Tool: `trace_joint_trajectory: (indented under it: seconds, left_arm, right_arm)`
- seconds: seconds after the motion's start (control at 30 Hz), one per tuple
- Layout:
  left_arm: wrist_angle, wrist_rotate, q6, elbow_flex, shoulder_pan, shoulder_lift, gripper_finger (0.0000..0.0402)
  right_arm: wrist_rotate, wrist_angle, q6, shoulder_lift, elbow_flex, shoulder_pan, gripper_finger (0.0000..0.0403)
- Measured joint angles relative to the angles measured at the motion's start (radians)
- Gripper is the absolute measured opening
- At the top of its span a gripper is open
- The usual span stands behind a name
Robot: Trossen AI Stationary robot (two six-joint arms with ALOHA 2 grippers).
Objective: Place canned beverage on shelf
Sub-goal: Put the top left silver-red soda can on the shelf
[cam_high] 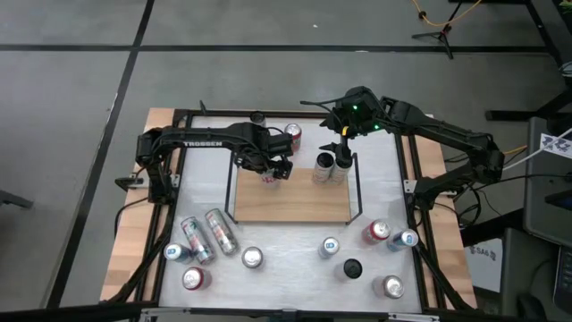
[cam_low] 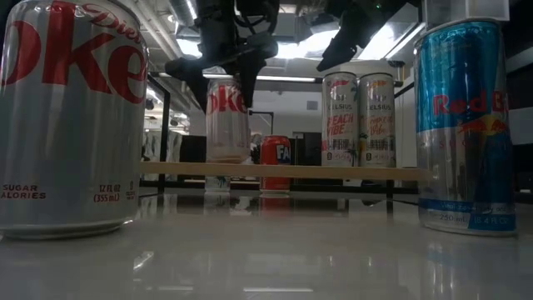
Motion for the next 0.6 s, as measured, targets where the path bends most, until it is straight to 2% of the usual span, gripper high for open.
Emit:
trace_joint_trajectory:
  seconds: [0.37, 0.6]
  left_arm:
    - [0.0, 0.011, 0.0, 0.0, 0.006, -0.002, 0.0325]
    - [-0.002, 0.085, 0.033, 0.0, 0.024, -0.002, 0.0325]
  right_arm:
    - [0.0, 0.0, 0.0, 0.0, 0.0, 0.0, 0.036]
    - [0.0, 0.0, 0.0, 0.0, 0.0, 0.0, 0.036]
